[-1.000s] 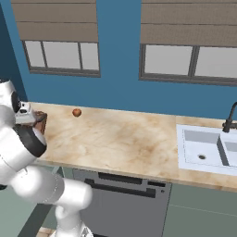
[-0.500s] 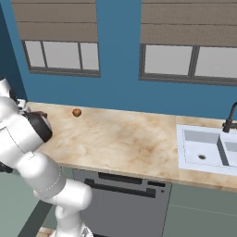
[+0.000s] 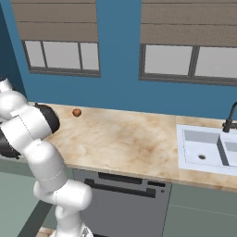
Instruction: Open the drawer on the left and place the cutting tools on the cutting board.
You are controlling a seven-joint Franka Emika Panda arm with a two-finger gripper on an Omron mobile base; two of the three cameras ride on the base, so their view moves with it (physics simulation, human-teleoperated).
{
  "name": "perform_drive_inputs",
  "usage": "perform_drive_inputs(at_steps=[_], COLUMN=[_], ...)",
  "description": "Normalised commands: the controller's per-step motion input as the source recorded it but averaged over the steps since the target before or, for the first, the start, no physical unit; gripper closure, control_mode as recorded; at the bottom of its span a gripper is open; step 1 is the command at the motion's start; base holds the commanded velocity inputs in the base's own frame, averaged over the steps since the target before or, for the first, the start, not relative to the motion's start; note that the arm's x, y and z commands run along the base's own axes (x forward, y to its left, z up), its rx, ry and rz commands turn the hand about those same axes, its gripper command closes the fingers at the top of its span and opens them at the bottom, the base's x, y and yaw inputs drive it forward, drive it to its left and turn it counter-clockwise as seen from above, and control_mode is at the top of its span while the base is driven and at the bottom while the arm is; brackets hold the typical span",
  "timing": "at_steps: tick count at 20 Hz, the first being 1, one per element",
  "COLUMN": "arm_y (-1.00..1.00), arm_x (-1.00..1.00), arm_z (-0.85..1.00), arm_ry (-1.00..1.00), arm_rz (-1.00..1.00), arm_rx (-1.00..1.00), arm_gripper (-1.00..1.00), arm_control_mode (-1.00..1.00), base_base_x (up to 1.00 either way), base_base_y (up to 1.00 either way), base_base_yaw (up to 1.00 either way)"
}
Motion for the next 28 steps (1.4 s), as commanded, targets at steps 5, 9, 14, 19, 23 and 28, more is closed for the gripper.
perform_drive_inputs(at_steps=[5,9,14,19,23,28], arm_y=[0.11,0.03,0.00,0.04,0.09,0.20], arm_x=[0.01,0.04,0.18,0.23,0.13,0.12], arm_z=[-0.27,-0.06,-0.08,-0.17,-0.18,-0.11], arm_ry=[0.00,-0.01,0.00,0.00,0.00,0.00], arm_rz=[0.00,0.00,0.00,0.00,0.00,0.00], arm_rx=[0.00,0.00,0.00,0.00,0.00,0.00], arm_gripper=[1.00,1.00,1.00,1.00,1.00,1.00], arm_control_mode=[-1.00,-1.00,-1.00,-1.00,-1.00,-1.00], base_base_x=[0.00,0.00,0.00,0.00,0.00,0.00], base_base_y=[0.00,0.00,0.00,0.00,0.00,0.00], base_base_yaw=[0.00,0.00,0.00,0.00,0.00,0.00])
